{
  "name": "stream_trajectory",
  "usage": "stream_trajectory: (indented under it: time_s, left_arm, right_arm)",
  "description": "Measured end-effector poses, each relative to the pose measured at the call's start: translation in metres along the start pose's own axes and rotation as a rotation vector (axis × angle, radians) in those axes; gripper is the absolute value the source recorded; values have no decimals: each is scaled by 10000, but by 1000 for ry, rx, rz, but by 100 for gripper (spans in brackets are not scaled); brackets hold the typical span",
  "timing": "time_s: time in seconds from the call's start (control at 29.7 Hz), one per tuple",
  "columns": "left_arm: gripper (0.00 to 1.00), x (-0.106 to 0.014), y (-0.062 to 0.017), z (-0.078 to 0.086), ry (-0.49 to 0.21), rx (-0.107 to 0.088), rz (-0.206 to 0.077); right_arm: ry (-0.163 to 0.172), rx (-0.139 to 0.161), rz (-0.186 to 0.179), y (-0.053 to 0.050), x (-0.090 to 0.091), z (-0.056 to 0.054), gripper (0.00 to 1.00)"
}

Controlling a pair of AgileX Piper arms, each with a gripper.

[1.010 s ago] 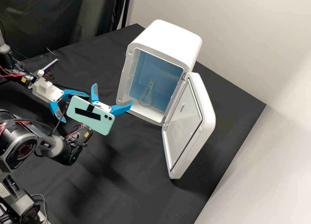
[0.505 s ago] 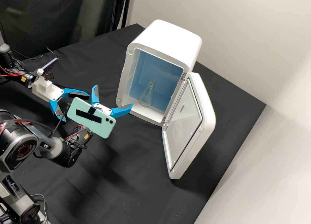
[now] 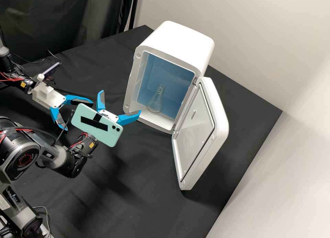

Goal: Place the flask in the incubator

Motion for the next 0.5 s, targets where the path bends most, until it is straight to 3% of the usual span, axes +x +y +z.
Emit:
stream_trajectory:
  time_s: [0.27,0.37,0.5]
  left_arm:
    - [100,-155,109,110,-32,8,39]
    - [100,-161,117,113,-33,-13,42]
    - [100,-163,115,112,-33,-16,41]
  right_arm:
    - [0,0,0,0,0,0,100]
    - [0,0,0,0,0,0,100]
    - [0,0,0,0,0,0,100]
